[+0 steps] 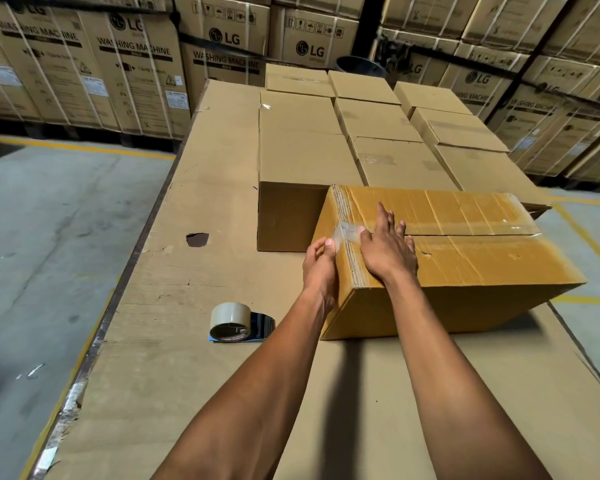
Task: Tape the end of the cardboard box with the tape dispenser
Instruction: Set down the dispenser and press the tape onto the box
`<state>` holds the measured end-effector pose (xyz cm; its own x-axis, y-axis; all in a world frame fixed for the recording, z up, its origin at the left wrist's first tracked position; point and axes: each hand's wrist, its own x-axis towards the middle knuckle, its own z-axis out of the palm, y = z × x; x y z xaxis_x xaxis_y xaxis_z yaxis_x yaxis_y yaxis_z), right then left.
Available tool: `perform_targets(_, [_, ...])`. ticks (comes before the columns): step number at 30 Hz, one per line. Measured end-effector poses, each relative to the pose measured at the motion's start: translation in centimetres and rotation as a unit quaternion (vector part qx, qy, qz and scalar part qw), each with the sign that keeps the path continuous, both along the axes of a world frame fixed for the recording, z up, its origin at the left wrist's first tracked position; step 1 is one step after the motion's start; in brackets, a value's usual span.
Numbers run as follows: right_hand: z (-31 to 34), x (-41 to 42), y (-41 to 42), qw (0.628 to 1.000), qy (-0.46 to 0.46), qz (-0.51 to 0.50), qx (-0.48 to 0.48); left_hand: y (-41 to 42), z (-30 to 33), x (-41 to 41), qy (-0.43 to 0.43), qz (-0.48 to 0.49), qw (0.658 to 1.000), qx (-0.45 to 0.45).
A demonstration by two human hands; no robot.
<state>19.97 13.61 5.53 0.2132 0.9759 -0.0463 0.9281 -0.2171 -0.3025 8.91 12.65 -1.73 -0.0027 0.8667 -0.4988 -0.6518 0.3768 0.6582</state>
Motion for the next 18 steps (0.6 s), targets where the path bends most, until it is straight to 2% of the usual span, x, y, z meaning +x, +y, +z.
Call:
perform_targets(5, [0.4, -0.1, -0.7, 0.999, 0.014, -0.023, 0.033, -0.2, -2.0, -0.1, 0.088, 0.019, 0.995, -0.035])
perform_targets(9, [0.2, -0.1, -1.0, 0.999, 0.027, -0.035, 0.025, 0.2, -2.9, 0.5, 0.027, -0.033, 0.999, -0.013])
perform_targets(14, [0.2, -0.2, -1.0, 0.999, 0.028, -0.031, 0.036, 2.1, -7.2, 2.2, 0.024, -0.036, 0.999, 0.005])
perform_targets(18, [-0.1, 0.0, -0.5, 0.999, 0.022, -0.015, 0.026, 0.6, -4.1, 1.0, -0.017, -0.03, 0.999, 0.022])
